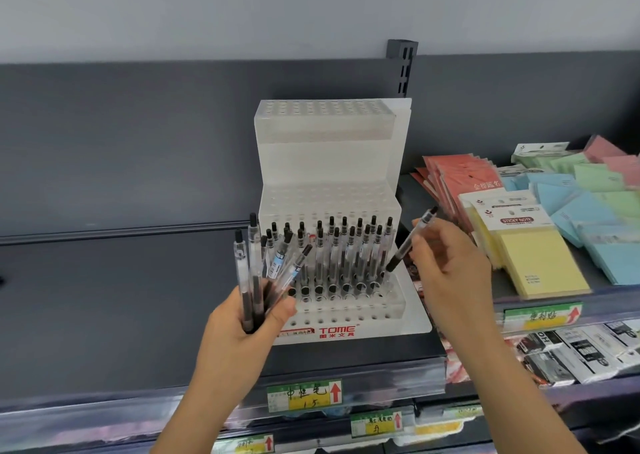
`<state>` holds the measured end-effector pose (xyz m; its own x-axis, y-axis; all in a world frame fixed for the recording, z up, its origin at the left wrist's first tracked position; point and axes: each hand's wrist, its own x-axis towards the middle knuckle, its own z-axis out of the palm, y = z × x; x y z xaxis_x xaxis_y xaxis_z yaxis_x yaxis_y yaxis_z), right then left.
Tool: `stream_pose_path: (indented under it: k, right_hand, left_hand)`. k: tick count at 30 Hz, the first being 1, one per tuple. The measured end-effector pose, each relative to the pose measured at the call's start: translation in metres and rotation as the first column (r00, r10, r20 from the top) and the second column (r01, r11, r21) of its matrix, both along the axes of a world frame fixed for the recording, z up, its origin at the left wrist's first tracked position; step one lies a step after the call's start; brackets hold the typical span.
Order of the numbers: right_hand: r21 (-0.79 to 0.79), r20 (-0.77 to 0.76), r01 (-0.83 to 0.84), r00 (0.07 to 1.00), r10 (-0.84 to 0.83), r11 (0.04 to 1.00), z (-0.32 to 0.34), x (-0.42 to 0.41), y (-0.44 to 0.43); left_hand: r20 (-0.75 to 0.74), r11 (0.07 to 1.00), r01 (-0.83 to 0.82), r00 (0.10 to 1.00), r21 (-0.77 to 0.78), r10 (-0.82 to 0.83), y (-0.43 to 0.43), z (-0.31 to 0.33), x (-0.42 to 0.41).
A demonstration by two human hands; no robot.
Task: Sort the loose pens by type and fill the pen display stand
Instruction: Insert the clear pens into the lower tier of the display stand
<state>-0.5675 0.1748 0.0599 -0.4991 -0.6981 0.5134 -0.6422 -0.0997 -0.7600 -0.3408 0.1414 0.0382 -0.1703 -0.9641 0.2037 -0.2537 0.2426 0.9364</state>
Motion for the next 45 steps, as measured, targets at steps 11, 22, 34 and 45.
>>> stream_pose_path:
  k: [11, 22, 34, 45]
  right_hand:
    - [0.207, -0.299, 0.109, 0.953, -0.043, 0.972, -0.016, 0.001, -0.009]
    - [0.246, -0.302, 0.102, 0.953, -0.024, 0.964, -0.018, 0.0, -0.01]
    - [0.136, -0.075, 0.075, 0.995, -0.065, 0.988, -0.012, 0.019, 0.007]
    - [0.061, 0.594, -0.62, 0.652, 0.471, 0.782, -0.014, 0.084, 0.007]
  left_hand:
    - [-0.028, 1.0, -0.019, 0.999, 0.019, 0.019, 0.003, 0.0, 0.004]
    - [-0.008, 0.999, -0.001, 1.0, 0.049, 0.002, 0.004, -0.004, 0.001]
    - [0.055, 0.998, 0.062, 0.996, 0.033, -0.063, 0.007, -0.004, 0.001]
    - [0.1, 0.978, 0.203, 0.973, 0.053, -0.207, 0.015, -0.006, 0.004]
